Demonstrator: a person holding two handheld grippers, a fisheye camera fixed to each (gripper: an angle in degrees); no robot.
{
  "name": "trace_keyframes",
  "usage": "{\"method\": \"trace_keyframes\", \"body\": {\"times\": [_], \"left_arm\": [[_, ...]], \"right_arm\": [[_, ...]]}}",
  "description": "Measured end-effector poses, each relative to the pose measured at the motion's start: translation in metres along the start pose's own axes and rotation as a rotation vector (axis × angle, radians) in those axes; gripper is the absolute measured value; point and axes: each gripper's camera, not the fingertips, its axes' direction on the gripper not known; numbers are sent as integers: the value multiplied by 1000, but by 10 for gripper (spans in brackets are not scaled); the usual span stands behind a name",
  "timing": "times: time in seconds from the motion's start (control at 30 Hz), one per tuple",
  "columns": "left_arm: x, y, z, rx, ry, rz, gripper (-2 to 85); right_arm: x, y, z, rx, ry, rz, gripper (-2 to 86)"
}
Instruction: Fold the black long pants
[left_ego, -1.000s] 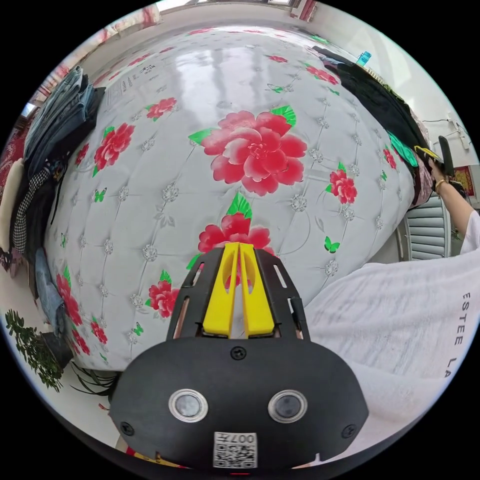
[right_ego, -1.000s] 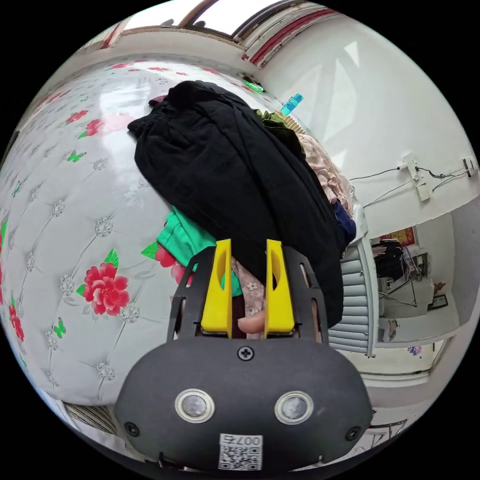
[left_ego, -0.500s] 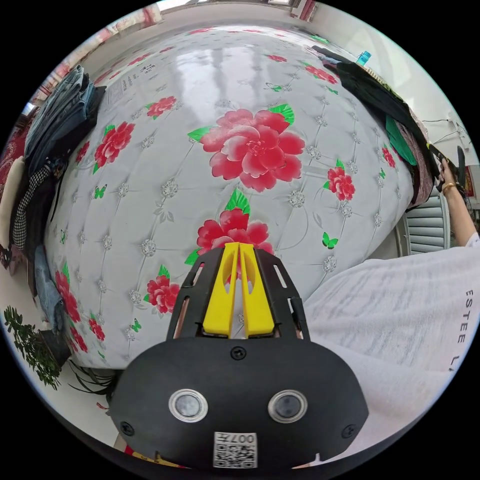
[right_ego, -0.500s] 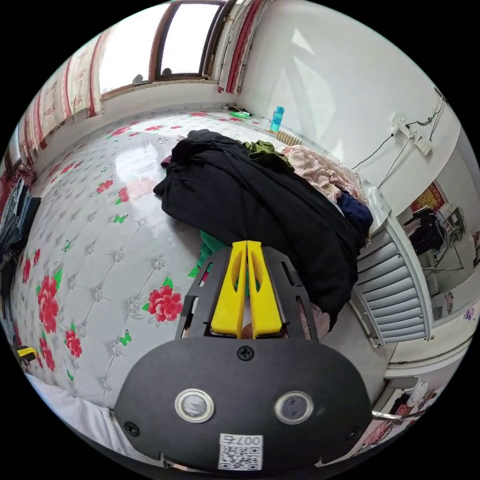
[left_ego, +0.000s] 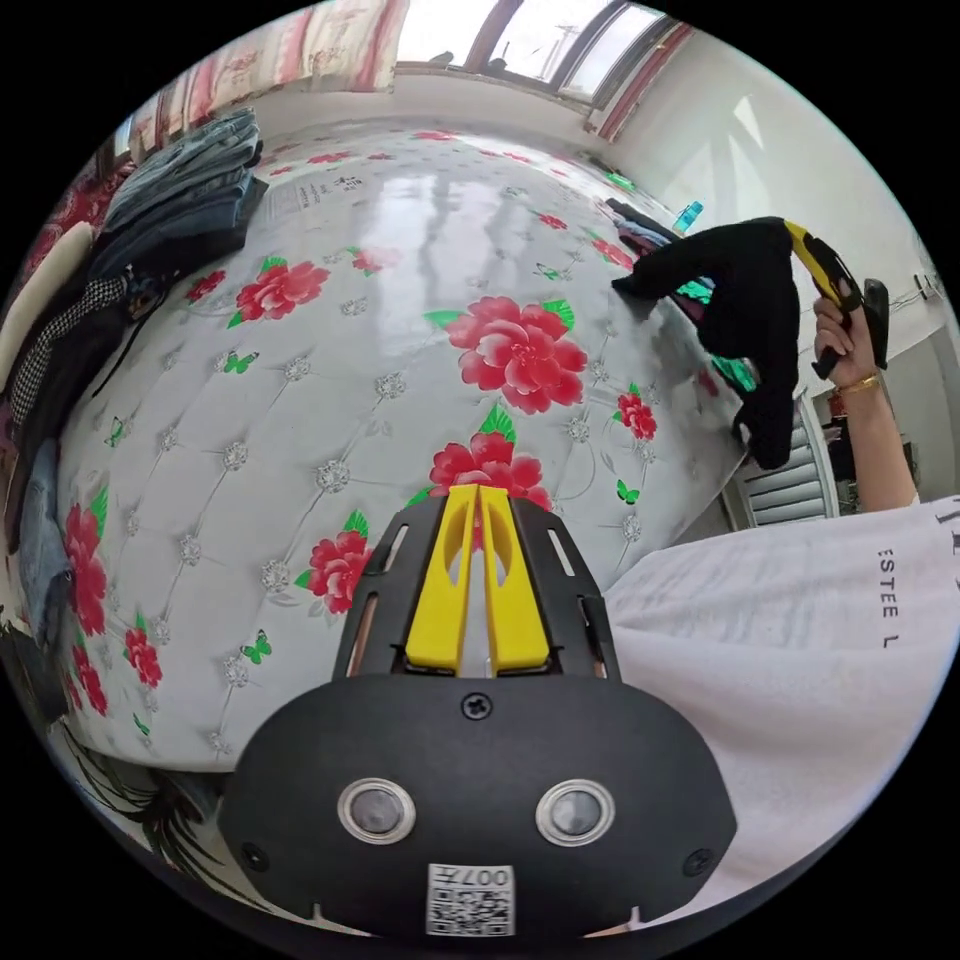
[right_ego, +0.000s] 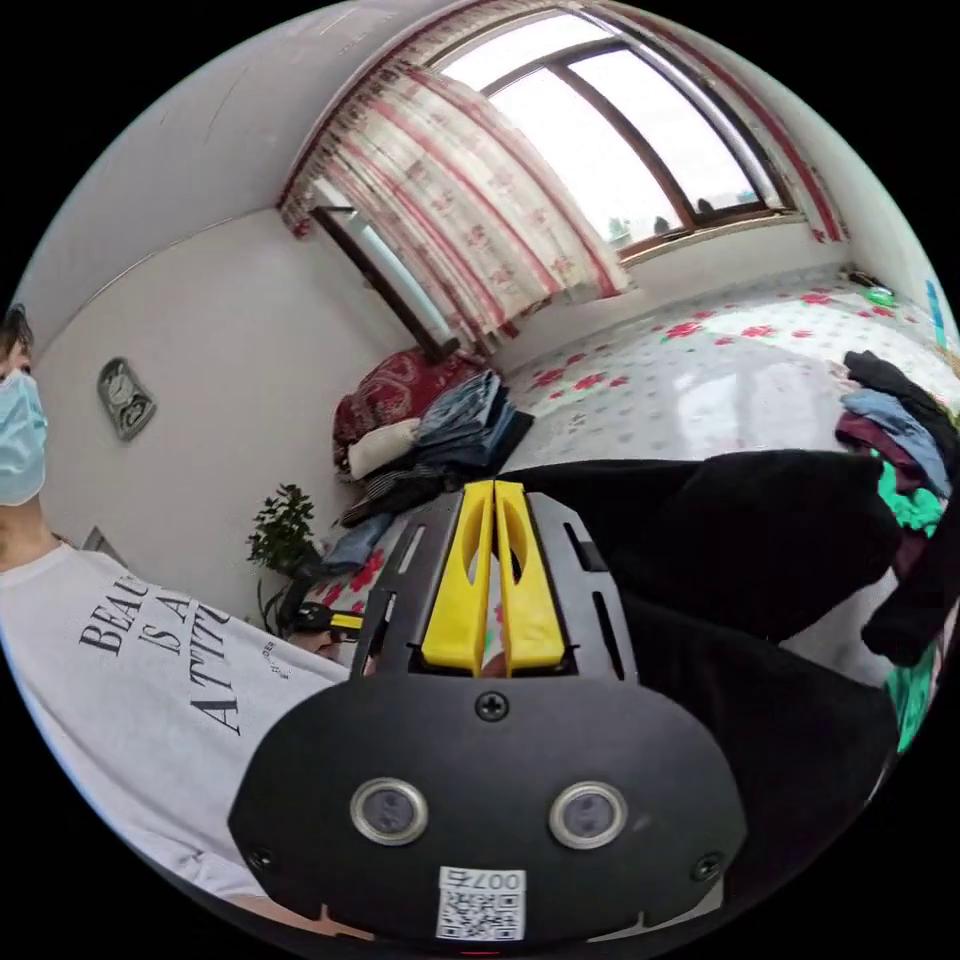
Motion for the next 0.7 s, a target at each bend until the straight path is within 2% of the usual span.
{"method": "trace_keyframes", "body": {"times": [0.1, 0.2, 0.3, 0.43, 0.7], "left_arm": [[-18, 30, -37, 110, 13, -4, 71], [-40, 64, -65, 155, -21, -24, 100], [-62, 98, -83, 148, -76, -52, 110], [-82, 133, -96, 110, -77, -57, 123], [-84, 133, -102, 47, -47, 70, 134]], "right_arm": [[-68, 17, 125, -218, -220, -100, -2], [-125, 55, 212, -387, -389, -161, -2], [-161, 85, 251, -524, -538, -197, -2], [-189, 103, 260, -635, -544, -303, -2], [-199, 102, 255, -547, -439, -332, 1]]}}
